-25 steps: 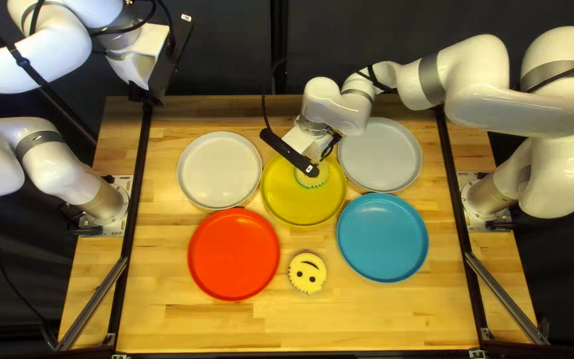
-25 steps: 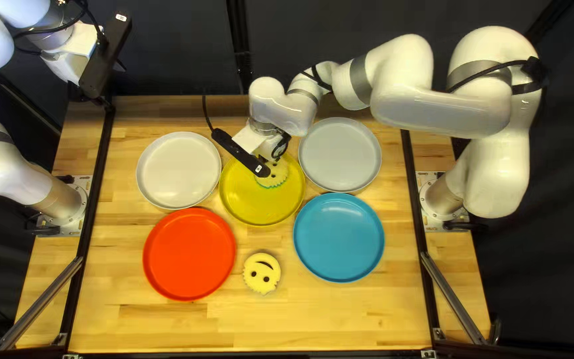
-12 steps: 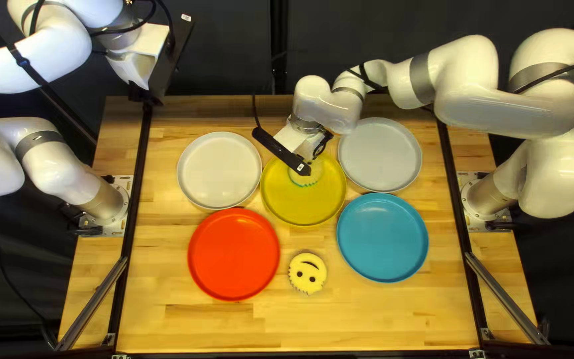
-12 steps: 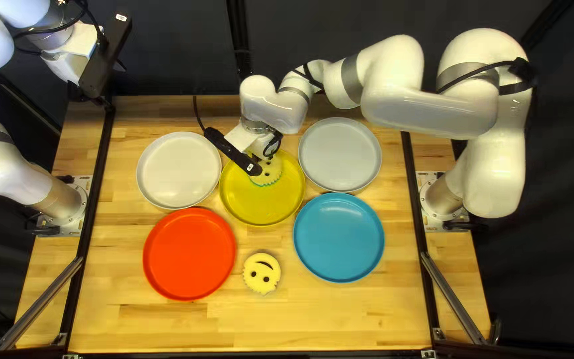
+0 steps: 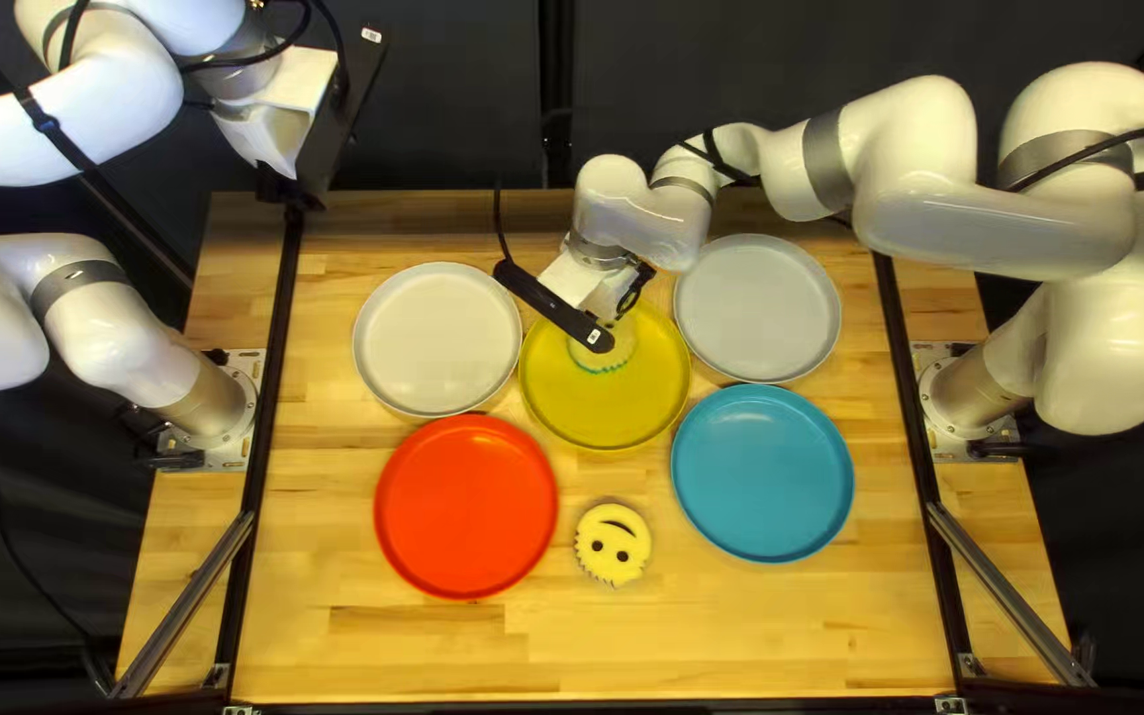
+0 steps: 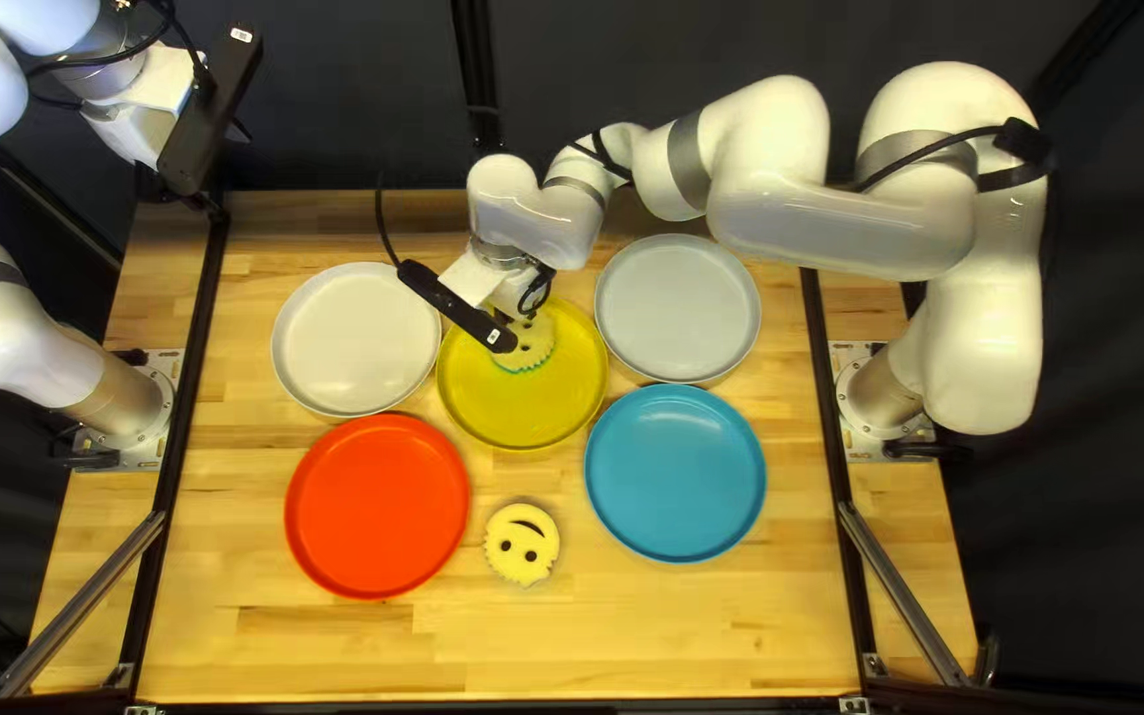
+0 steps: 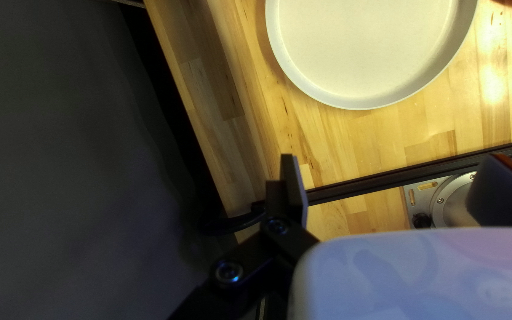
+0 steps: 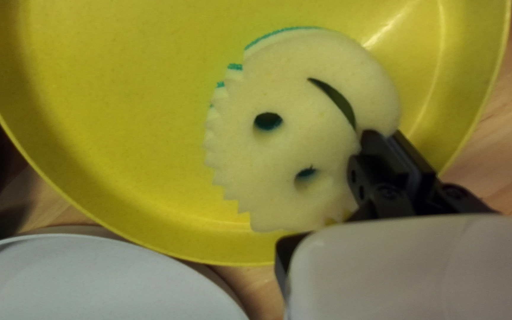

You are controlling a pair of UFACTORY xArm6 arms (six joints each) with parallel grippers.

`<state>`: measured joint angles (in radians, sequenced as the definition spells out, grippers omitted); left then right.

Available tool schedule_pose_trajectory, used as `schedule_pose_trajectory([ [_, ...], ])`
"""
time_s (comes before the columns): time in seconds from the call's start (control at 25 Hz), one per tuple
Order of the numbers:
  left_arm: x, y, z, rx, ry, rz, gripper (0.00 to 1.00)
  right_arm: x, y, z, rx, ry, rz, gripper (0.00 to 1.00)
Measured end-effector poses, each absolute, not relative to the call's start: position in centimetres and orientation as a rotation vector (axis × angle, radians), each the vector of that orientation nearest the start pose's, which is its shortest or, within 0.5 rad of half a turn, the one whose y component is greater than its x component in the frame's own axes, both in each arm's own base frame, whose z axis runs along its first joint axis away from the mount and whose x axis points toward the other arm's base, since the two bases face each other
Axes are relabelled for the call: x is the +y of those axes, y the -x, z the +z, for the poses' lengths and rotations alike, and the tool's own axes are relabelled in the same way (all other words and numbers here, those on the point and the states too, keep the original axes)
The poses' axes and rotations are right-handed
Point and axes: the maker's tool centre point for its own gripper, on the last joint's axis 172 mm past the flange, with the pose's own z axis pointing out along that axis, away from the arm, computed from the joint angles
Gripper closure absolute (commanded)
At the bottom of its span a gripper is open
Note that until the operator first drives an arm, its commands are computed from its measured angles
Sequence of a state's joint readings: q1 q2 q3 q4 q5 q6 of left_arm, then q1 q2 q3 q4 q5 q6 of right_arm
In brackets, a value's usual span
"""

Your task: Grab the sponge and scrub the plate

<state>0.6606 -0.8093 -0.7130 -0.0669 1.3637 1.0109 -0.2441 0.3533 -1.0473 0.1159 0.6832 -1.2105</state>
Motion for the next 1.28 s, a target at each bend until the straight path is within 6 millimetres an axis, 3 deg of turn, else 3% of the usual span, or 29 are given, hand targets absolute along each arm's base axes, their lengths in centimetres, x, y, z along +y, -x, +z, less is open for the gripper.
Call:
schedule_pose_trajectory([
  [0.12, 16.8, -24.3, 31.0, 0.52, 3.015, -0.239, 0.0, -10.8, -48.5, 3.8, -1.294, 2.809, -0.077, 1.0],
  [0.2, 16.8, -24.3, 31.0, 0.52, 3.015, -0.239, 0.0, -10.6, -48.9, 4.2, -1.291, 2.817, -0.078, 1.0],
  [0.6, 16.8, -24.3, 31.0, 0.52, 3.015, -0.239, 0.0, -9.1, -56.4, 3.9, -1.386, 2.807, -0.115, 1.0],
  [0.76, 16.8, -24.3, 31.0, 0.52, 3.015, -0.239, 0.0, -8.6, -57.3, 3.6, -1.424, 2.797, -0.113, 1.0],
  [0.92, 16.8, -24.3, 31.0, 0.52, 3.015, -0.239, 0.0, -8.4, -55.8, 3.1, -1.428, 2.79, -0.097, 1.0],
  [1.28, 16.8, -24.3, 31.0, 0.52, 3.015, -0.239, 0.0, -8.6, -49.0, 3.6, -1.353, 2.81, -0.068, 1.0],
])
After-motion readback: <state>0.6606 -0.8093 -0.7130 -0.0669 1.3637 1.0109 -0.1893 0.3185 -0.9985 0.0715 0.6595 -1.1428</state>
